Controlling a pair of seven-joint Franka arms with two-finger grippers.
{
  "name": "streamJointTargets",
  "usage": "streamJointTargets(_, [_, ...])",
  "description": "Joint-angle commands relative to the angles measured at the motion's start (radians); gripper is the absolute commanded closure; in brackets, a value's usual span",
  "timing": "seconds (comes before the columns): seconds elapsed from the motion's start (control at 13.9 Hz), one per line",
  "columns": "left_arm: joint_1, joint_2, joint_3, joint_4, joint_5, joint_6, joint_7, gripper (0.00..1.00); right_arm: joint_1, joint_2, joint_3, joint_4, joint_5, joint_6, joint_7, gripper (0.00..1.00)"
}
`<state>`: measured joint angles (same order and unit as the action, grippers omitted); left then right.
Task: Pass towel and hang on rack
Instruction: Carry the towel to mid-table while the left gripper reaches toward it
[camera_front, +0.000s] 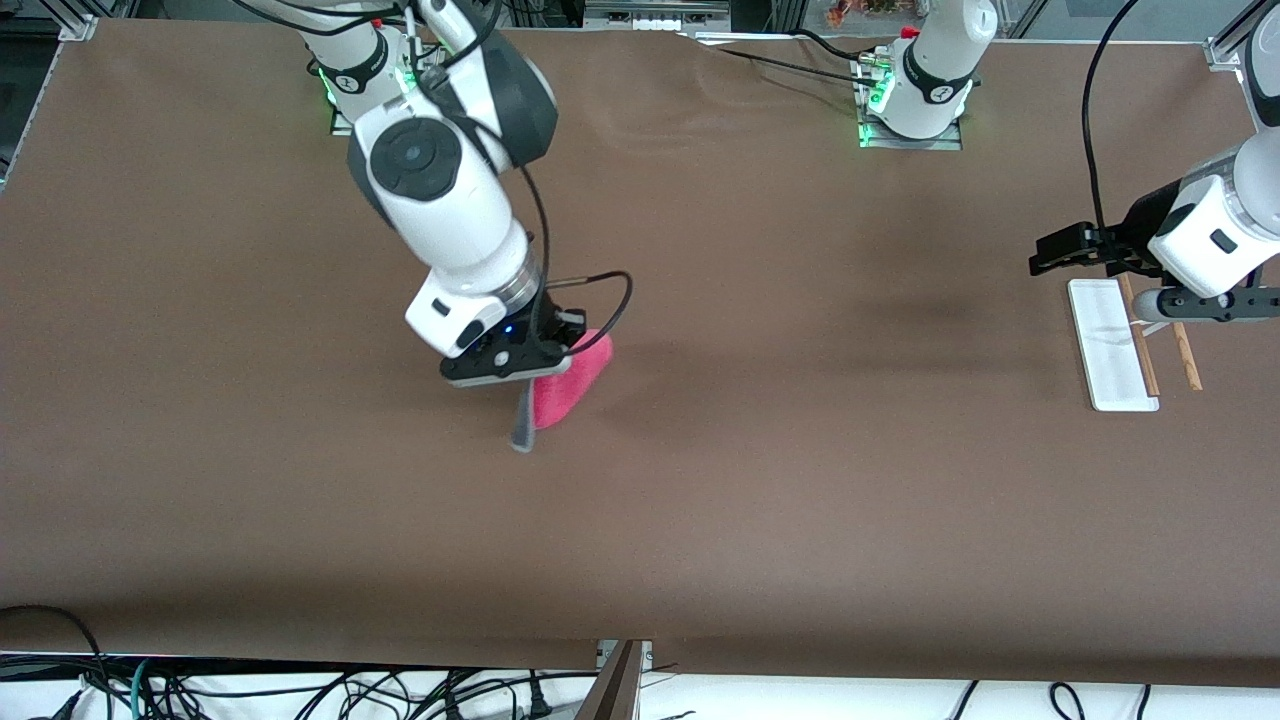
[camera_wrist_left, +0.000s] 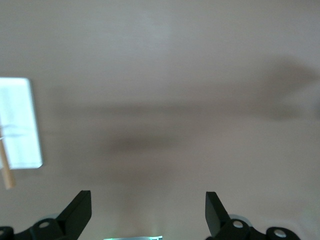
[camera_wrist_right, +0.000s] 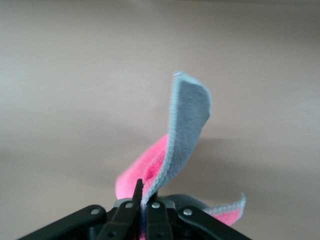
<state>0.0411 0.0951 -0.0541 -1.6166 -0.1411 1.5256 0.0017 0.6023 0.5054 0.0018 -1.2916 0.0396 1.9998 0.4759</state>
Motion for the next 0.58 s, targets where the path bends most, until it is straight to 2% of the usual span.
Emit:
streamJointTargets(0.0, [-0.004, -0.015, -0.001, -0.072, -0.049, 0.044, 0.133, 0.00, 0.065, 0.002, -0.008, 0.020, -0.017, -0.007, 0.036, 1.00])
streamJointTargets(0.14, [-0.004, -0.017, -0.019, -0.124, -0.104, 0.088, 0.213, 0.00, 0.115, 0.005, -0.008, 0.020, -0.018, 0.000, 0.126, 1.00])
streamJointTargets(0.29, [-0.001, -0.021, -0.062, -0.208, -0.117, 0.206, 0.358, 0.00, 0.137, 0.004, -0.008, 0.020, -0.018, 0.001, 0.151, 1.00])
streamJointTargets(0.43, [-0.004, -0.034, -0.081, -0.294, -0.188, 0.313, 0.447, 0.00, 0.151, 0.004, -0.008, 0.021, -0.018, 0.002, 0.151, 1.00])
streamJointTargets(0.5, [-0.001, -0.035, -0.116, -0.337, -0.210, 0.370, 0.481, 0.00, 0.158, 0.004, -0.006, 0.024, -0.017, 0.007, 0.153, 1.00])
